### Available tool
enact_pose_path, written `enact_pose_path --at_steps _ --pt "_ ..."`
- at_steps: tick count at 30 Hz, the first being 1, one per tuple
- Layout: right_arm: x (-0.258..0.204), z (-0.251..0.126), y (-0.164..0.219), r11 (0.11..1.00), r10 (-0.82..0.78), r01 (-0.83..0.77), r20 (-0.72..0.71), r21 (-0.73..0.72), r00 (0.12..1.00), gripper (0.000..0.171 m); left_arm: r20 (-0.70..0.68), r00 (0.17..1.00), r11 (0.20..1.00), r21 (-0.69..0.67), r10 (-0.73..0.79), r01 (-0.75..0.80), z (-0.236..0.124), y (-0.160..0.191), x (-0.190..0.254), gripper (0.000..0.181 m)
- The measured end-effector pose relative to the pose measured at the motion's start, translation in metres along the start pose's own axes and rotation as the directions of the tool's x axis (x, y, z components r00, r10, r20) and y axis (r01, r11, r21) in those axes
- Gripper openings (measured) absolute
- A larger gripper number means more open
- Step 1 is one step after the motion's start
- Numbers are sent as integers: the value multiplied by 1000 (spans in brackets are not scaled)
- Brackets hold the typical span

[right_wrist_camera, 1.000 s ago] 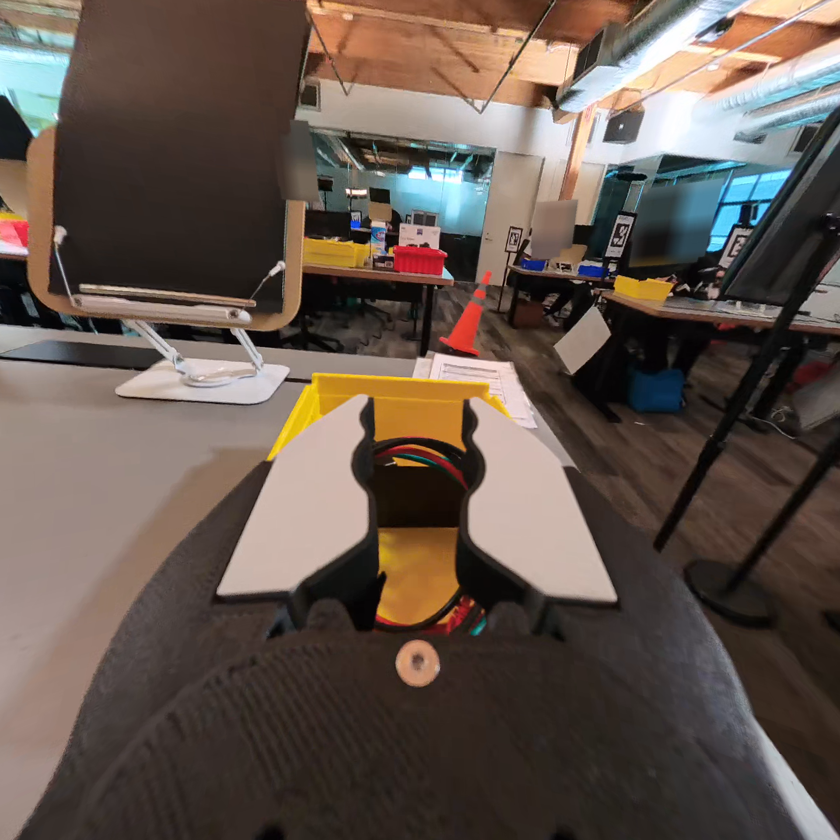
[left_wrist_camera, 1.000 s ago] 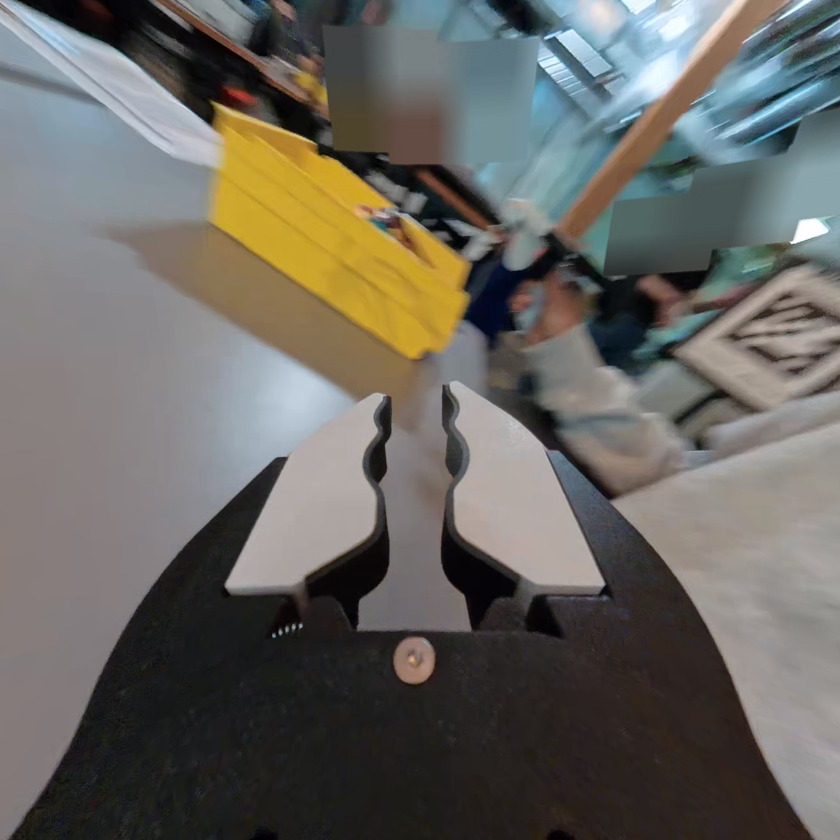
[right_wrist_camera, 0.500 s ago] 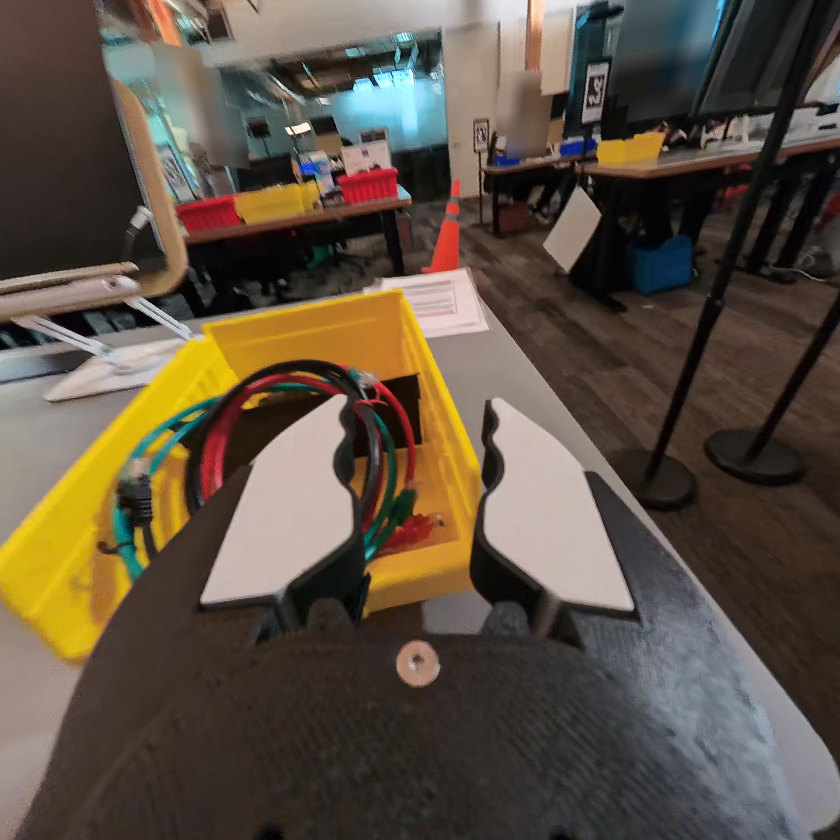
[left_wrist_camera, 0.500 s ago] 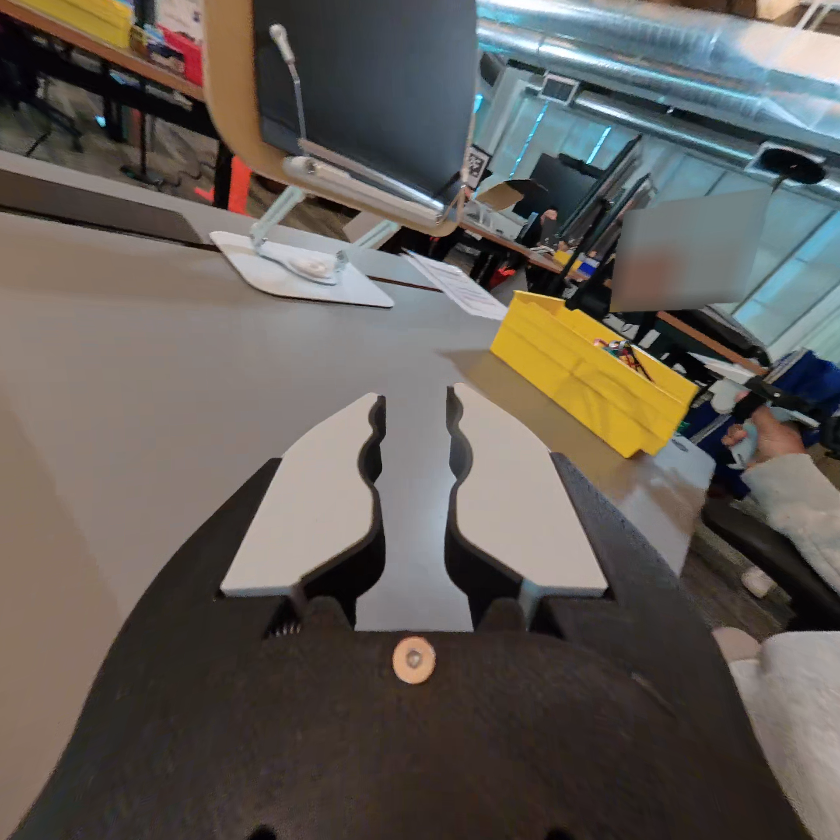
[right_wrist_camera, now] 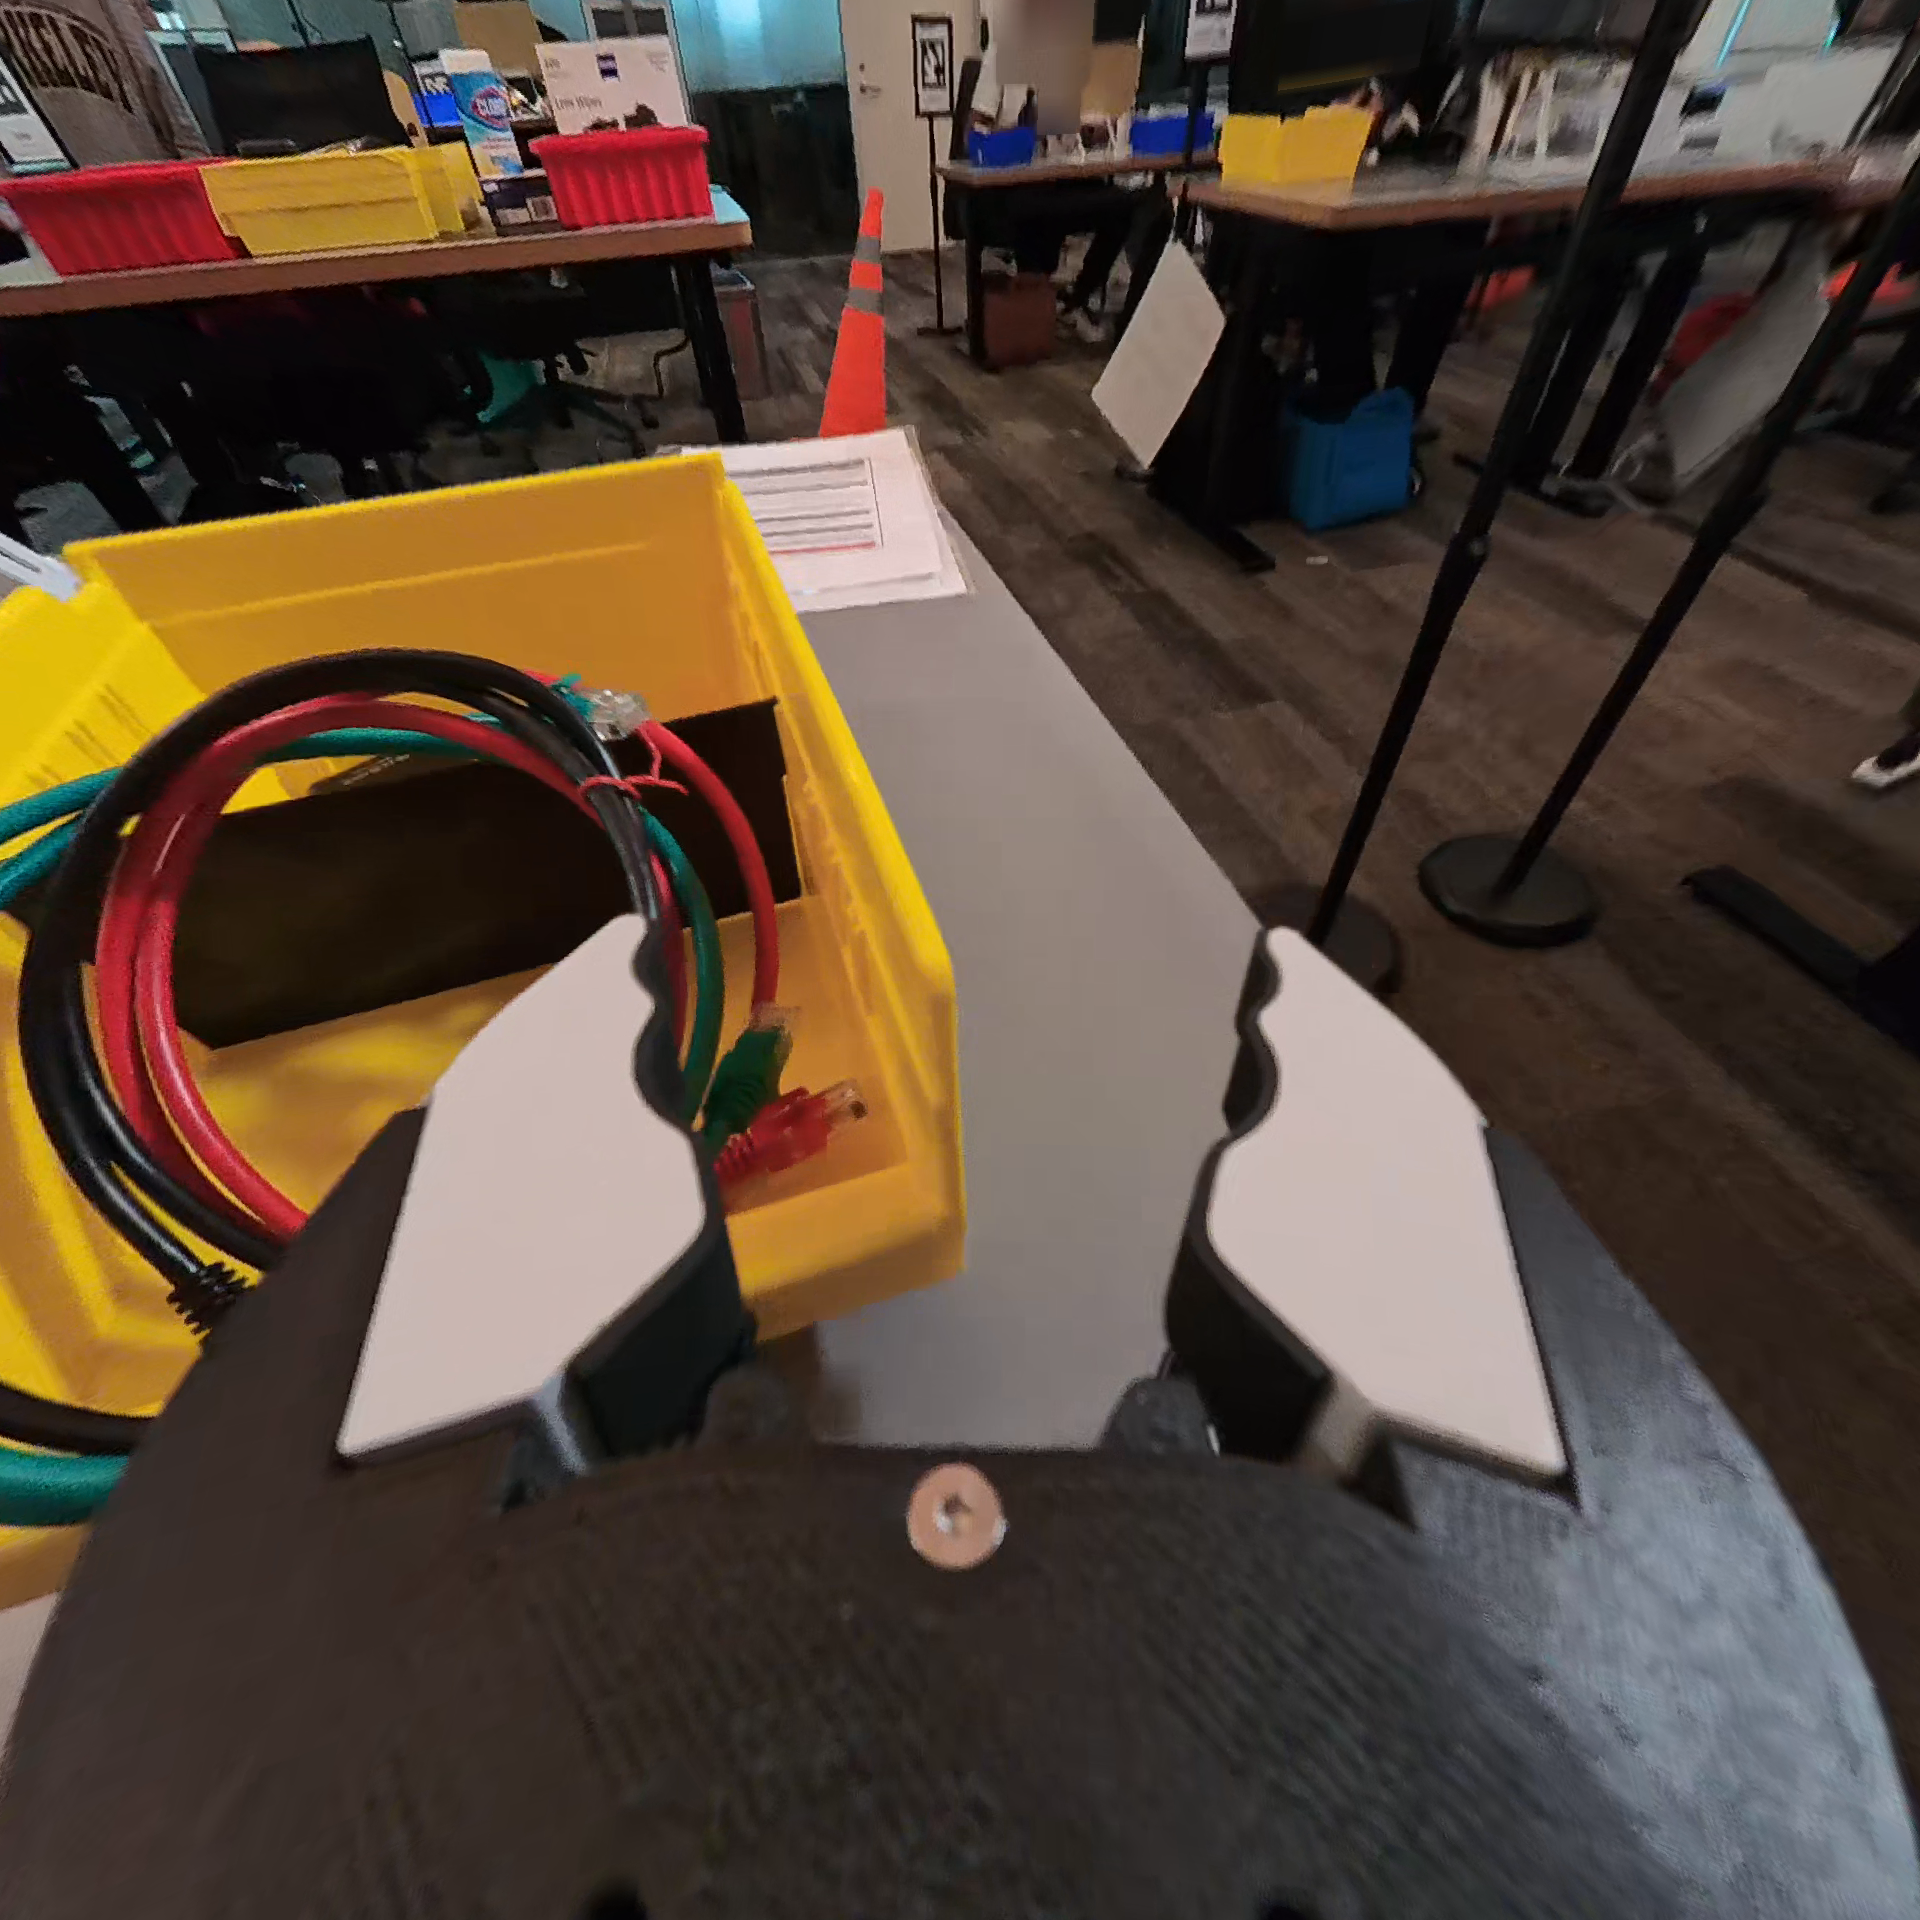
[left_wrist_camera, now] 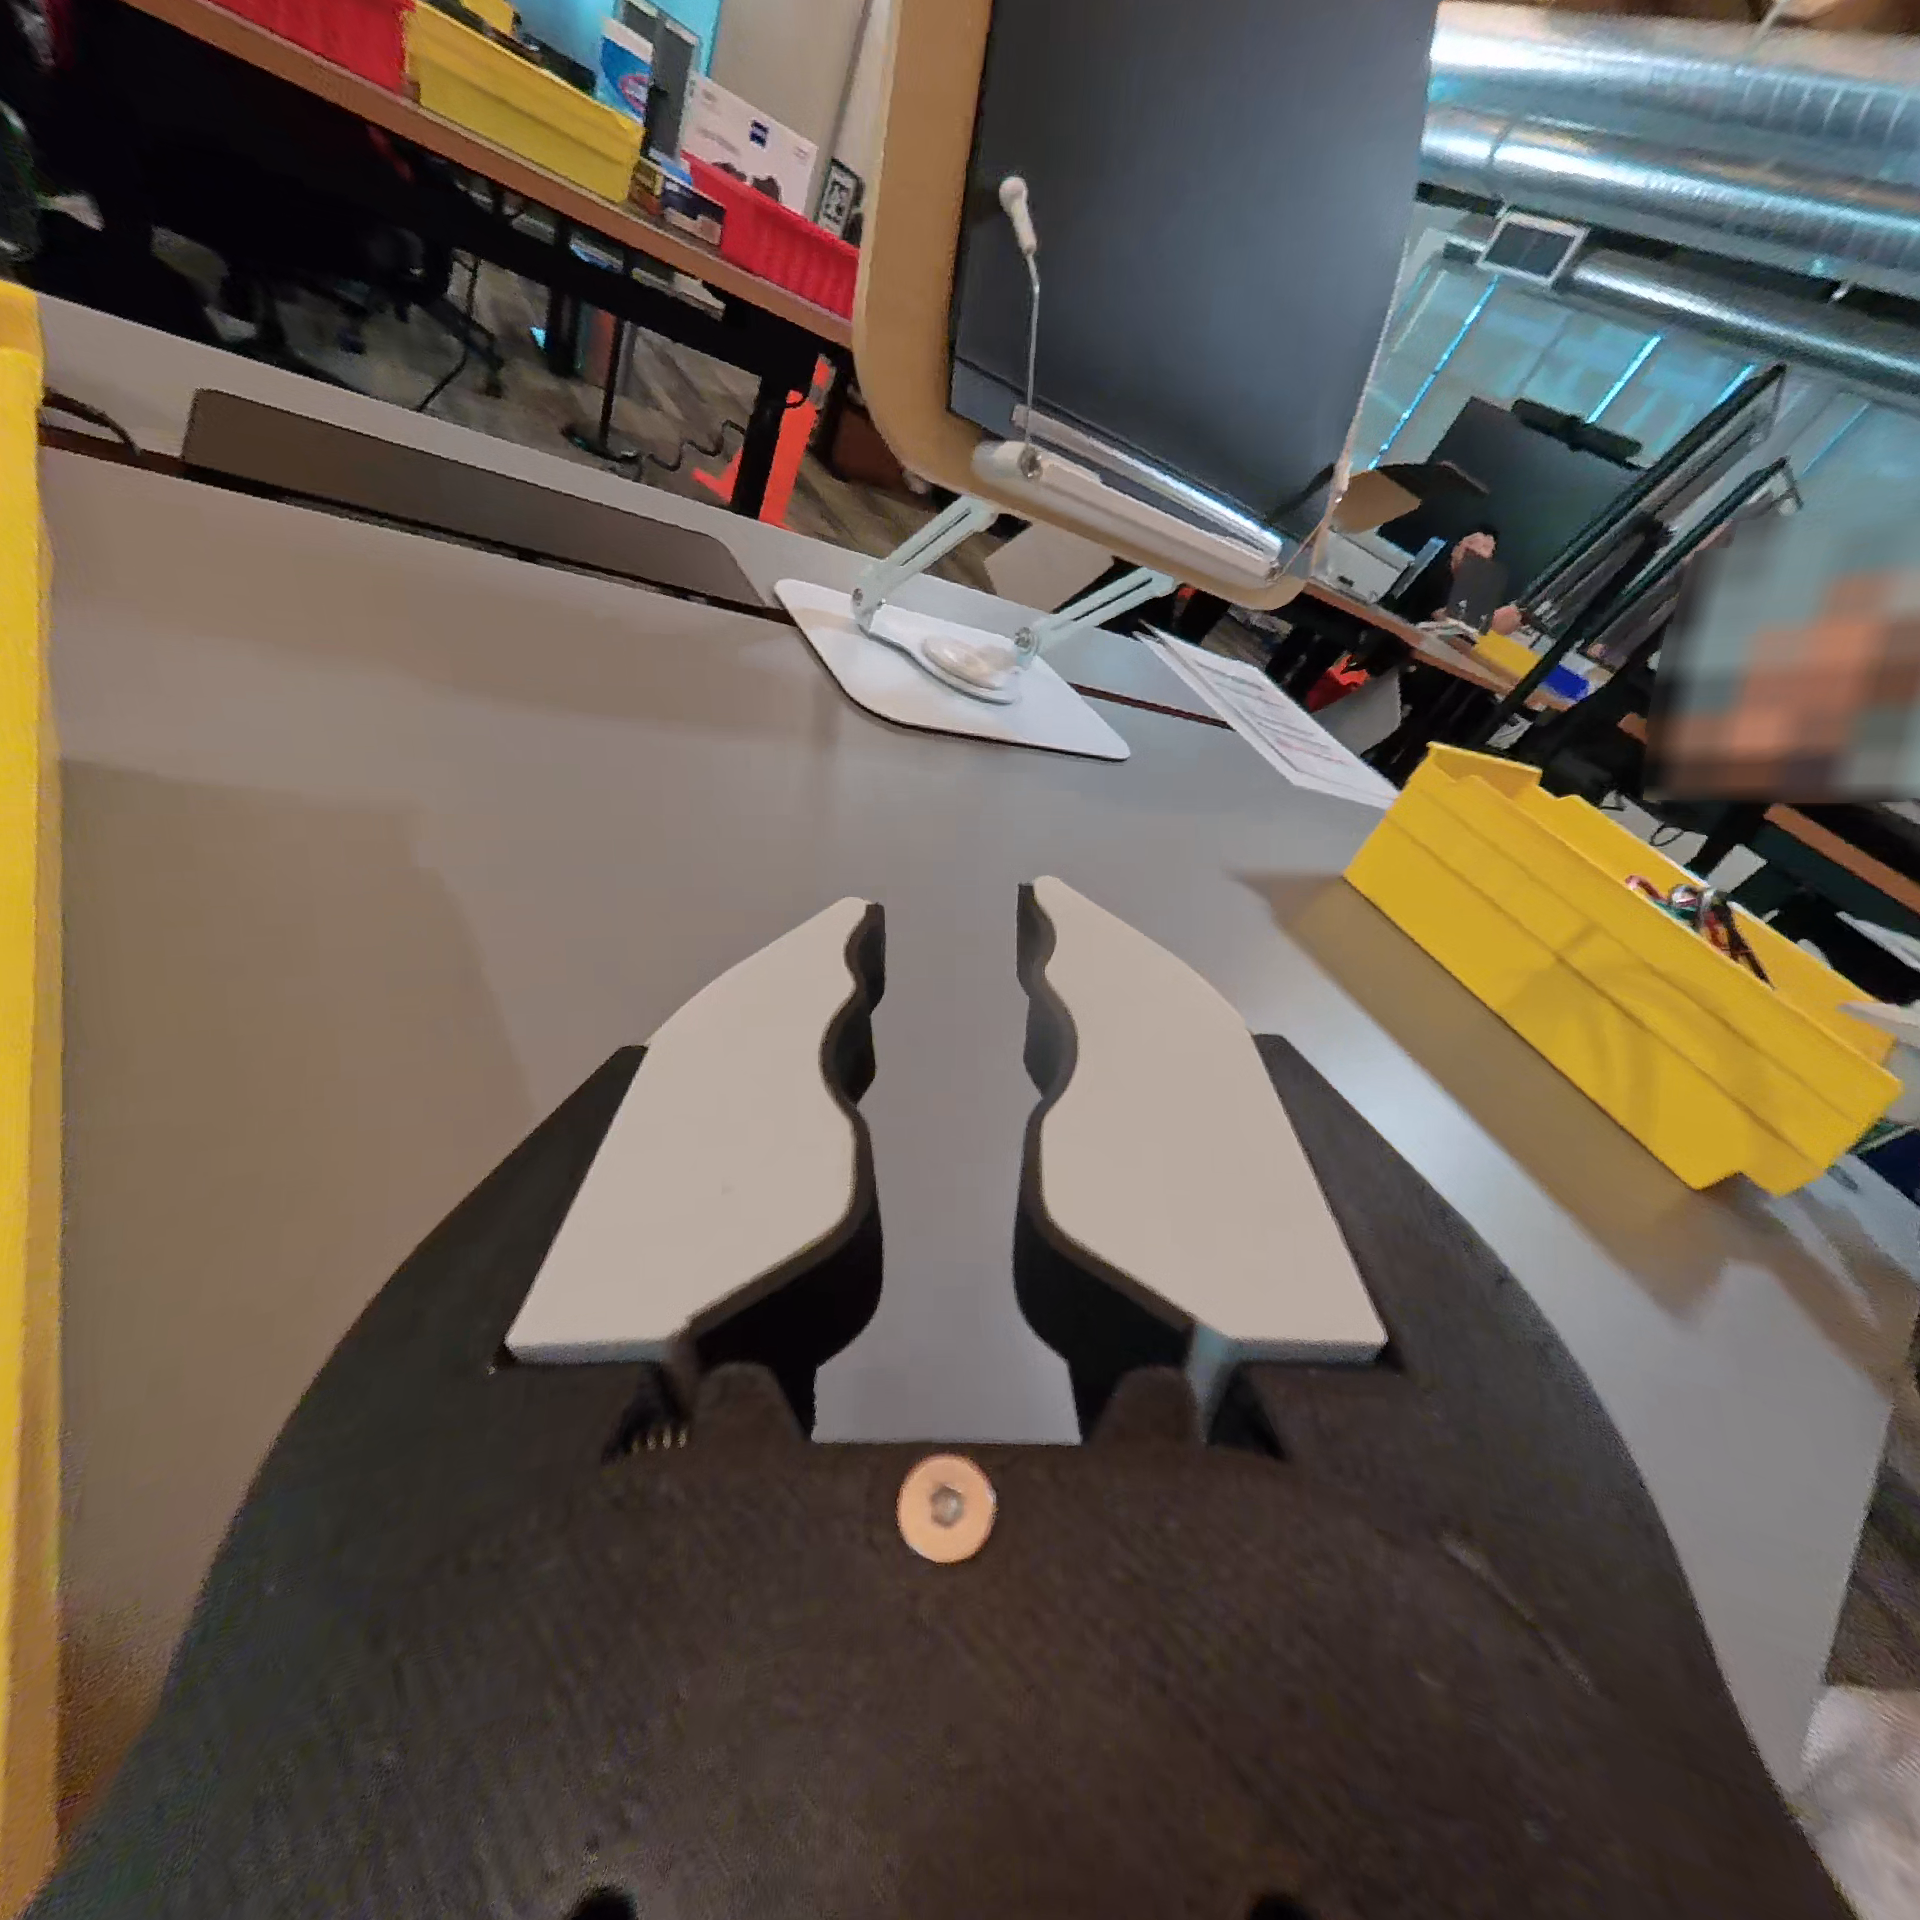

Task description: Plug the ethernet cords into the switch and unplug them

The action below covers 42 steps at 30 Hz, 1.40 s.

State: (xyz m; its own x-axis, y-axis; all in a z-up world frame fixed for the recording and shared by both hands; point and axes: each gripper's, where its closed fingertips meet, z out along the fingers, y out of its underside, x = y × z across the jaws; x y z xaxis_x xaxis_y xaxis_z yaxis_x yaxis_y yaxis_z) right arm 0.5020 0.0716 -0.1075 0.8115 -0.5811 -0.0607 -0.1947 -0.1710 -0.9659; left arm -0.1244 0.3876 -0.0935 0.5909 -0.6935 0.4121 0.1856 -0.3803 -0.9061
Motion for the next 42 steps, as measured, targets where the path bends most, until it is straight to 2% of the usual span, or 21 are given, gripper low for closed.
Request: enact_pose_path --at_steps 3,6,11,17,24,31,35,42 --pt "3 7 11 995 95 -94 24 -46 995 117 -72 997 1000 0 19 -19 -3 -7 14 27" --pt "4 11 17 988 141 -138 40 -75 989 125 -48 992 994 -1 113 -113 -1 -8 14 27" --pt "4 11 13 987 157 -155 54 -48 986 126 -103 995 1000 -19 -13 11 5 -3 10 34" --pt "3 12 11 983 183 -181 72 -37 980 126 -105 994 1000 -20 -7 5 6 -5 6 37" --pt "0 21 9 989 145 -141 86 -51 986 118 -106 994 999 -32 1 -4 9 -3 7 39" --pt "3 37 2 998 -23 26 46 -52 999 104 -116 993 998 -63 11 -18 13 4 11 41" --pt "7 40 7 997 25 -20 59 -79 998 103 -119 993 997 -74 20 -29 14 6 12 43" --pt "8 33 -4 988 156 -154 100 -33 983 94 -157 987 998 -45 -39 32 12 3 17 47"
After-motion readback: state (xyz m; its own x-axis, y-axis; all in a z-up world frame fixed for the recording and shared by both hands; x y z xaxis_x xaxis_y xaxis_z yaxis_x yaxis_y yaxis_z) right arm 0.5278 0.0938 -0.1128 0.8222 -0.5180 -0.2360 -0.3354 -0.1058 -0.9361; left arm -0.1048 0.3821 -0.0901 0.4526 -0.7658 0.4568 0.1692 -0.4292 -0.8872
